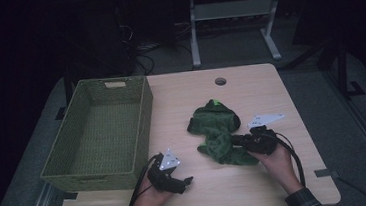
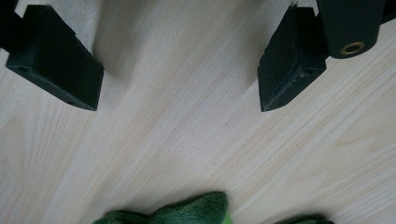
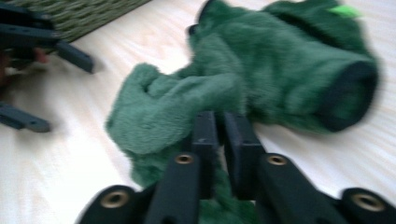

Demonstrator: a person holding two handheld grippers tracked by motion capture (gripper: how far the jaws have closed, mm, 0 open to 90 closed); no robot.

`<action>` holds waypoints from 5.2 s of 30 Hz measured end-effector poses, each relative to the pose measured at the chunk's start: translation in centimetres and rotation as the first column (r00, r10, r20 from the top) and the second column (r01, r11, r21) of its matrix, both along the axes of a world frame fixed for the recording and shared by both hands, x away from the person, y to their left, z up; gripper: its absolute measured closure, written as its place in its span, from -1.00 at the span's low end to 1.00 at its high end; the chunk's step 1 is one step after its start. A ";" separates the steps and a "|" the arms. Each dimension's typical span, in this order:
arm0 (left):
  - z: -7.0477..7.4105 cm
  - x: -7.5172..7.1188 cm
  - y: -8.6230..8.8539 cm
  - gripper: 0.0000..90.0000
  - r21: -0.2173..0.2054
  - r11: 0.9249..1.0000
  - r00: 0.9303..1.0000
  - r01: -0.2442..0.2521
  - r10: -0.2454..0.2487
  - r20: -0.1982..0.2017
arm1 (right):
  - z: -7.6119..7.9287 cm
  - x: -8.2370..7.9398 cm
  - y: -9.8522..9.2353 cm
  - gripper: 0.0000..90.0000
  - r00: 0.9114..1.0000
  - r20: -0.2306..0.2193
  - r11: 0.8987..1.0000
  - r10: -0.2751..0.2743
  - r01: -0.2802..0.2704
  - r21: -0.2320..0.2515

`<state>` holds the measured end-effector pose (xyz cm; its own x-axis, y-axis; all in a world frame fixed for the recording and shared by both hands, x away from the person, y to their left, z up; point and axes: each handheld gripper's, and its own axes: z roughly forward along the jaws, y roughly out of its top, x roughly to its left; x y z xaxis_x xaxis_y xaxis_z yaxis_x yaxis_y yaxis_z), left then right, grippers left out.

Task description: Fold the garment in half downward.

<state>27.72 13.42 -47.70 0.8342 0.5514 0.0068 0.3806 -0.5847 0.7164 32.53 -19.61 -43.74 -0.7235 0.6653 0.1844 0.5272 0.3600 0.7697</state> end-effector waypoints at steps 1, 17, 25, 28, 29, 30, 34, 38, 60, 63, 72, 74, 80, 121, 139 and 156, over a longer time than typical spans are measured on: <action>0.0 0.0 0.0 -0.70 0.000 1.000 1.000 0.000 0.000 0.000 | 0.0 0.0 0.3 0.96 1.000 0.002 1.000 0.015 -0.015 0.000; 0.0 0.0 0.0 -0.70 -0.003 1.000 1.000 -0.002 0.002 -0.003 | -2.1 0.8 4.2 1.00 0.991 -0.066 0.991 0.114 -0.118 -0.057; 0.0 0.0 0.0 -0.70 -0.003 1.000 1.000 -0.002 0.002 -0.004 | -3.0 1.1 4.4 1.00 0.992 -0.087 0.991 0.094 -0.101 -0.091; 0.0 0.0 0.0 -0.70 -0.004 1.000 1.000 -0.002 0.002 -0.005 | -2.7 0.9 4.3 1.00 0.993 -0.065 0.990 0.103 -0.109 -0.088; 0.0 0.0 0.0 -0.70 -0.003 1.000 1.000 -0.002 0.002 -0.004 | -2.4 0.8 4.2 1.00 0.993 -0.058 0.991 0.104 -0.108 -0.077; 0.0 0.0 0.0 -0.70 -0.003 1.000 1.000 -0.002 0.002 -0.005 | -2.1 0.6 4.0 0.99 0.994 -0.051 0.992 0.099 -0.102 -0.070; 0.0 0.0 0.0 -0.70 -0.004 1.000 1.000 -0.001 0.001 -0.001 | -0.7 -0.1 3.0 0.75 0.996 -0.003 0.995 0.086 -0.086 -0.043; 0.0 0.0 0.0 -0.70 -0.004 1.000 1.000 -0.002 0.002 -0.001 | 0.0 -0.8 1.9 0.66 0.997 0.020 0.996 0.080 -0.078 -0.051; 0.0 0.1 0.0 -0.68 -0.006 1.000 1.000 0.004 -0.004 -0.003 | 0.1 -4.3 -6.1 0.52 0.998 0.053 0.998 -0.038 0.041 -0.049; 0.0 0.1 0.0 -0.68 -0.006 1.000 1.000 0.004 -0.004 -0.003 | -0.2 -4.9 -7.0 0.50 0.998 0.042 0.998 -0.050 0.052 -0.048; 0.0 0.1 0.0 -0.68 -0.006 1.000 1.000 0.004 -0.004 -0.003 | -1.3 -6.3 -8.0 0.45 0.999 0.015 0.997 -0.047 0.048 -0.059; 0.0 0.1 0.0 -0.68 -0.005 1.000 1.000 0.005 -0.005 -0.003 | -1.5 -6.4 -7.9 0.44 0.999 -0.004 0.998 -0.039 0.039 -0.056; 0.0 0.1 0.0 -0.68 -0.005 1.000 1.000 0.005 -0.005 -0.003 | -2.6 -6.1 -7.1 0.39 0.999 -0.051 0.998 -0.006 0.002 -0.071; 0.0 0.1 0.0 -0.68 -0.010 1.000 1.000 0.002 -0.002 -0.002 | 1.3 -2.8 -2.8 0.86 0.980 0.103 0.986 0.169 -0.169 -0.005; 0.0 0.1 0.0 -0.68 -0.006 1.000 1.000 0.004 -0.004 0.002 | 2.6 -1.0 1.9 0.82 0.957 0.134 0.966 0.258 -0.259 -0.012; 0.0 0.1 0.0 -0.68 -0.007 1.000 1.000 0.003 -0.003 0.001 | 2.8 0.9 4.3 0.90 0.962 0.130 0.969 0.240 -0.245 0.022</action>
